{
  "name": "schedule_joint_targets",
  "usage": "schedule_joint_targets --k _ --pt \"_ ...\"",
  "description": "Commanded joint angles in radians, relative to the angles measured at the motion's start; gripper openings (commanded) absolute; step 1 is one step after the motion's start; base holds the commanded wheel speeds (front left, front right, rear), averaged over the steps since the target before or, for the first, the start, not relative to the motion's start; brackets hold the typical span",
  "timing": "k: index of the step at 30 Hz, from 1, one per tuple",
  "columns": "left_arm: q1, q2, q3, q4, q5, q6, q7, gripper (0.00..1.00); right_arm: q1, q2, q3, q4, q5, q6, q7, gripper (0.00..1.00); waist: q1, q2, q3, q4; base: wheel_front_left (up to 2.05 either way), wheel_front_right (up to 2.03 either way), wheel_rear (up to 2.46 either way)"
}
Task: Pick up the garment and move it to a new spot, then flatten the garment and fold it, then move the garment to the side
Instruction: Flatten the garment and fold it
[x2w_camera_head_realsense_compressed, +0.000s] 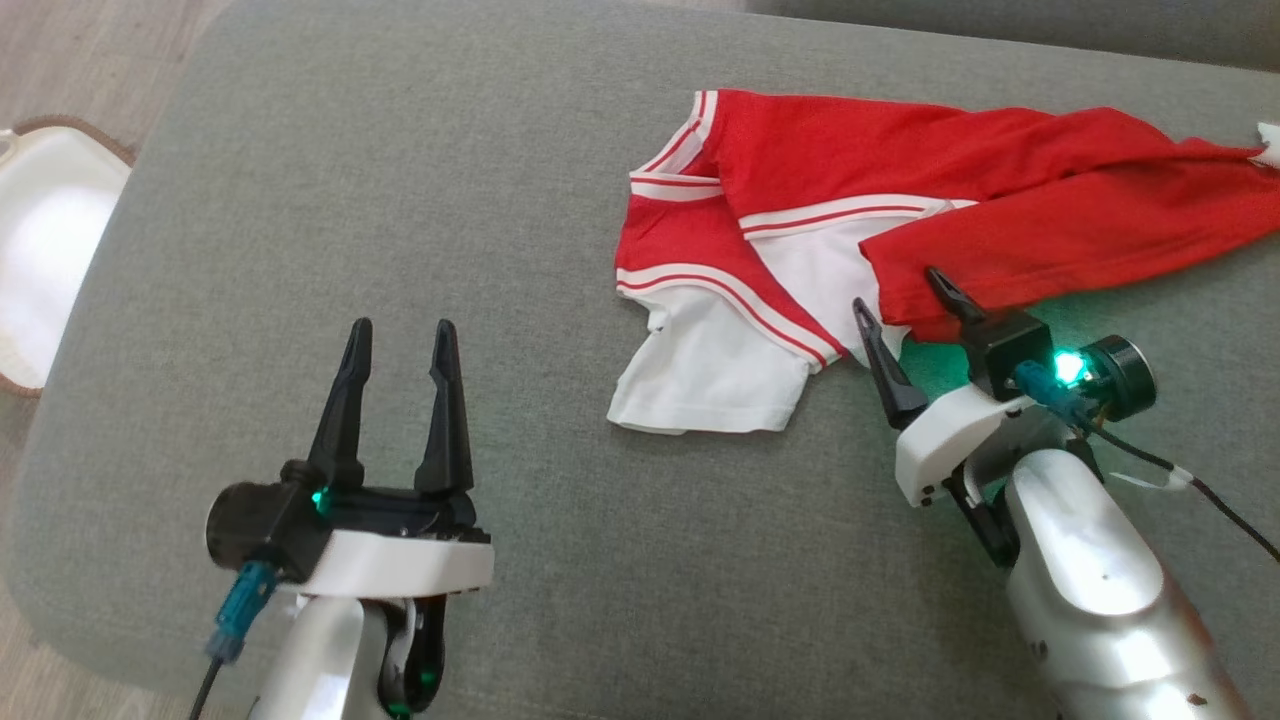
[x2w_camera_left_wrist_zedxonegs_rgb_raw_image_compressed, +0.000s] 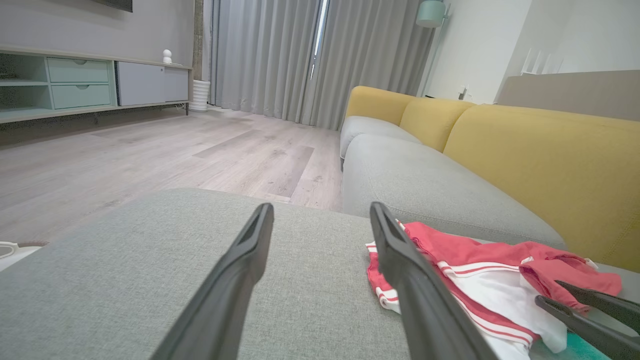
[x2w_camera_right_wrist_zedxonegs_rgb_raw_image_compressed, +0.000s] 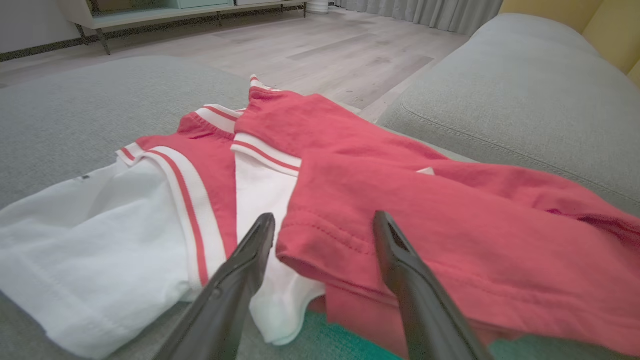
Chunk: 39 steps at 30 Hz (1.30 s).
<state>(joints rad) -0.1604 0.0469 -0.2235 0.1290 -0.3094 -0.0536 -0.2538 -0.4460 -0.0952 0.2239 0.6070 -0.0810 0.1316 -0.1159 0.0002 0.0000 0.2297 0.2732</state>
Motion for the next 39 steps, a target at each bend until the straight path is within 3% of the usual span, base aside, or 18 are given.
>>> schedule_joint_targets --k 1,2,3,9,14,24,35,36,37,39 --pt "-0.028 0.004 0.033 -0.026 -0.005 0.006 -0.008 1.00 -0.033 0.012 0.004 -0.008 -0.010 -0.001 -0.016 1.00 -0.0002 0.0000 0.000 0.007 0.00 0.00 0.00" --pt "-0.026 0.004 0.032 -0.026 -0.006 0.007 -0.008 1.00 -0.036 0.014 -0.004 0.003 -0.012 -0.001 -0.020 0.47 -0.0002 0.0000 -0.001 0.008 0.00 0.00 0.00" --pt "-0.025 0.004 0.032 -0.026 -0.006 0.009 -0.008 1.00 -0.039 0.016 -0.008 0.010 -0.015 -0.001 -0.028 0.00 -0.0002 0.0000 -0.002 0.008 0.00 0.00 0.00" --pt "-0.016 0.003 0.035 -0.024 -0.007 0.016 -0.008 1.00 -0.032 0.028 -0.053 0.021 -0.022 -0.001 -0.069 0.00 -0.0002 0.0000 -0.021 -0.024 0.00 0.00 0.00" --pt "-0.009 0.003 0.049 -0.028 -0.001 0.015 -0.008 1.00 0.032 0.024 -0.118 -0.042 -0.024 -0.001 -0.074 0.00 -0.0002 0.0000 -0.040 -0.085 0.00 0.00 0.00" --pt "-0.013 0.003 0.051 -0.025 0.005 0.009 -0.008 1.00 0.179 -0.070 -0.217 -0.215 -0.021 -0.001 0.012 0.00 -0.0002 0.0000 -0.058 -0.196 0.00 0.00 0.00" --pt "-0.011 0.003 0.044 -0.017 -0.003 0.013 -0.008 1.00 0.239 -0.132 -0.311 -0.280 -0.093 -0.001 0.098 0.00 -0.0002 0.0000 -0.075 -0.223 0.00 0.00 0.00" --pt "-0.011 0.003 0.044 -0.017 -0.004 0.013 -0.008 1.00 0.243 -0.133 -0.321 -0.279 -0.105 -0.001 0.109 0.37 -0.0002 0.0000 -0.076 -0.224 0.00 0.00 0.00" --pt "-0.011 0.003 0.043 -0.017 -0.005 0.014 -0.008 1.00 0.245 -0.131 -0.335 -0.280 -0.115 -0.001 0.113 1.00 -0.0002 0.0000 -0.078 -0.224 0.00 0.00 0.00" --pt "-0.009 0.003 0.041 -0.016 -0.005 0.014 -0.008 1.00 0.248 -0.121 -0.352 -0.284 -0.130 -0.001 0.114 1.00 -0.0002 0.0000 -0.082 -0.225 0.00 0.00 0.00"
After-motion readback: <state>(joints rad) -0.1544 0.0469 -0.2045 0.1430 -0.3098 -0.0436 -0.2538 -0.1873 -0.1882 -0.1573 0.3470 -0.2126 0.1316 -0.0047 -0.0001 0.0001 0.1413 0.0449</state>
